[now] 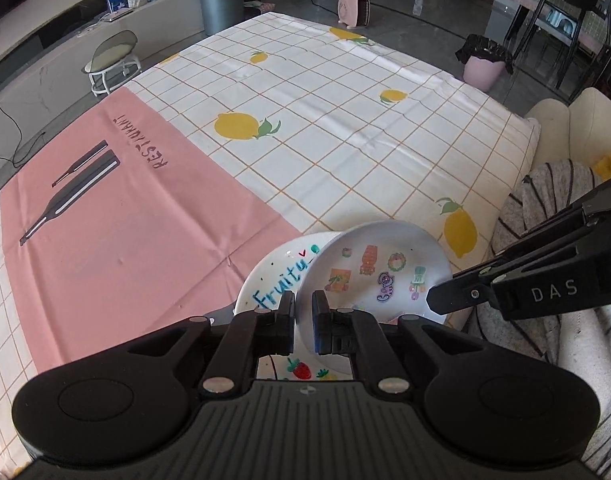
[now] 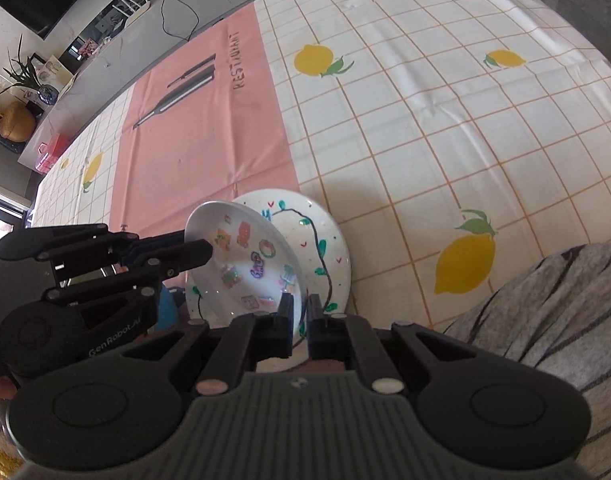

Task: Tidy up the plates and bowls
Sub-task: 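Carry the sticker plate with both tools over the Fruity plate, then lower the sticker plate onto the Fruity plate and open both tools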

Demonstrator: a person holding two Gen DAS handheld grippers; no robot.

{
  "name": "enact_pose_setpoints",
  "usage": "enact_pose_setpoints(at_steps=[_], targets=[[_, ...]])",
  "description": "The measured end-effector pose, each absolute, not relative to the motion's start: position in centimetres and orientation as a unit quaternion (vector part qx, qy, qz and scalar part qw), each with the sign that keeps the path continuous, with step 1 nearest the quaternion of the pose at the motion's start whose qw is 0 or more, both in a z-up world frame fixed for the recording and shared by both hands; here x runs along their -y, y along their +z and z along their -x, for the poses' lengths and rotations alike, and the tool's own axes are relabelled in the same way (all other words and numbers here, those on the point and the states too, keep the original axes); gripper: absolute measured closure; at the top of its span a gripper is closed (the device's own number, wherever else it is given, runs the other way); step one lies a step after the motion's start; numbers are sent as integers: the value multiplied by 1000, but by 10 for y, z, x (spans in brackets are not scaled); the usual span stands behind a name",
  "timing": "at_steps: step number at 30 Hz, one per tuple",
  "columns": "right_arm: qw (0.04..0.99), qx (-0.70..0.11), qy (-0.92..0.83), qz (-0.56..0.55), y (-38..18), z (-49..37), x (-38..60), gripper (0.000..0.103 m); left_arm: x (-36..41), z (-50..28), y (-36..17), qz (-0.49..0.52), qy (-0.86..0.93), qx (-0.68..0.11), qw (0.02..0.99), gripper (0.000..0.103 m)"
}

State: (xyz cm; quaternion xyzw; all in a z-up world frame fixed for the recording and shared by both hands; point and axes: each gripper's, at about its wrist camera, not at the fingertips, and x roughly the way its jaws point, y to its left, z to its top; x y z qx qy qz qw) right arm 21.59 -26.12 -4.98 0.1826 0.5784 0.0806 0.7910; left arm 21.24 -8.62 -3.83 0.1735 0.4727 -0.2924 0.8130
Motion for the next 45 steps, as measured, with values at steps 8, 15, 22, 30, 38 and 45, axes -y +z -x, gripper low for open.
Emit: enact_pose_setpoints(at_steps=[8, 15, 22, 30, 38, 45], targets=[[780, -586, 87, -202, -62, -219, 257, 100, 99, -210, -57, -239, -264, -477, 803, 91], [771, -596, 75, -212, -73, -228, 262, 101, 105, -208, -65, -263, -256, -476, 799, 89], [752, -616, 89, -216, -83, -225, 254, 100, 105, -206, -65, -279, -239, -474, 800, 80], [761, -613, 84, -195, -85, -224, 244, 98, 102, -203, -62, -296, -224, -450, 812, 65], [764, -611, 93, -185, -83, -223, 238, 85, 87, -205, -39, -268, -212, -432, 835, 60], [792, -587, 109, -128, -71, -218, 221, 41, 65, -205, -10, -238, -197, -405, 861, 58]])
